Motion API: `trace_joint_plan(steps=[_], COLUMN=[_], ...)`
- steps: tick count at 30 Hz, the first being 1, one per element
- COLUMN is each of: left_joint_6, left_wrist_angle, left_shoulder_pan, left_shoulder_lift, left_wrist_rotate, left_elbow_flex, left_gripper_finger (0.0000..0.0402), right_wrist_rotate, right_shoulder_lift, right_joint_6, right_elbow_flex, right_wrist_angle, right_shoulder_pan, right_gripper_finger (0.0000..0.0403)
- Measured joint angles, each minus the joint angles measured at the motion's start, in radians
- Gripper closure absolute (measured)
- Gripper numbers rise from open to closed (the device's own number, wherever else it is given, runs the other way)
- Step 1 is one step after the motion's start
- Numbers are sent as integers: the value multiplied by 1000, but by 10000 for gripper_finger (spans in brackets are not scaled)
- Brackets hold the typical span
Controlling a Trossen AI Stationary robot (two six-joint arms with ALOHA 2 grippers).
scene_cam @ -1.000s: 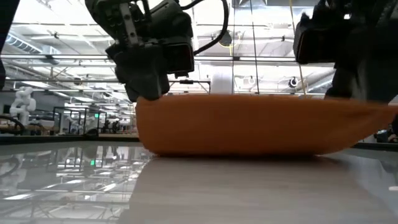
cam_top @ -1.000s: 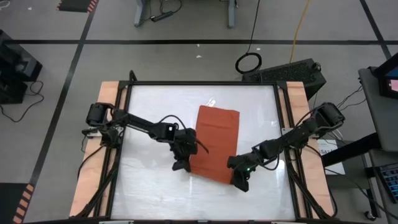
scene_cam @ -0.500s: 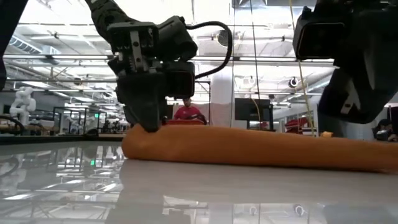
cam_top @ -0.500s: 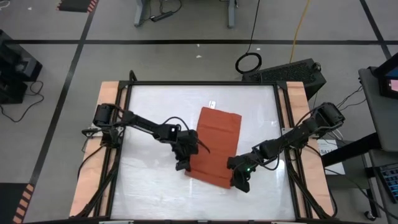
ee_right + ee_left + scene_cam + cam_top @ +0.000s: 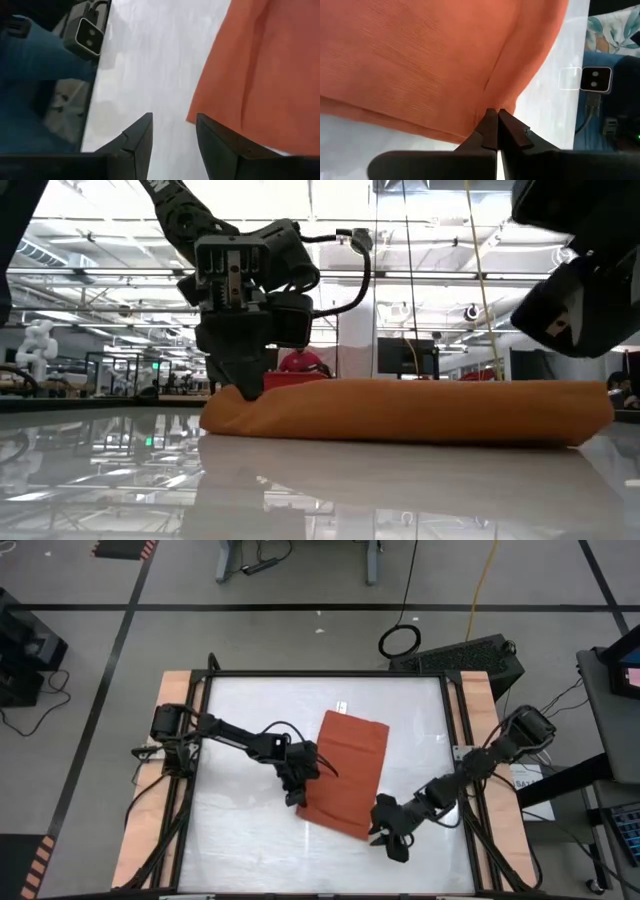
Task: Roll towel
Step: Roll the orange towel
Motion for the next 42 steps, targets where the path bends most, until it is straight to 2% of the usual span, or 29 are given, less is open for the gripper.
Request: trace_joint_plan(steps=[5,10,16,25,35,42], left_joint_6=[0,4,7,6,1,1], left_wrist_angle=[-24,-45,-39,-33,-33,-34], left_shoulder_pan=[15,18,18,16,15,15], left_shoulder_lift=[0,0,24,37,38,39], left_wrist_rotate=[-43,-89,-94,-86,-92,-95], left_elbow_flex=[0,0,2,4,3,2], left_gripper_finger=[401,401,399,397,395,395], right_wrist_rotate=[142,167,192,191,159,111], right_shoulder_lift=[0,-1,4,4,5,80], right_joint_6=[-84,-155,-243,-298,-319,-310], right_elbow_flex=[0,1,1,2,2,2], right_wrist_angle=[21,39,68,73,94,120], right_shoulder_pan=[39,40,24,-21,-22,-26], right_gripper_finger=[261,261,261,261,261,261])
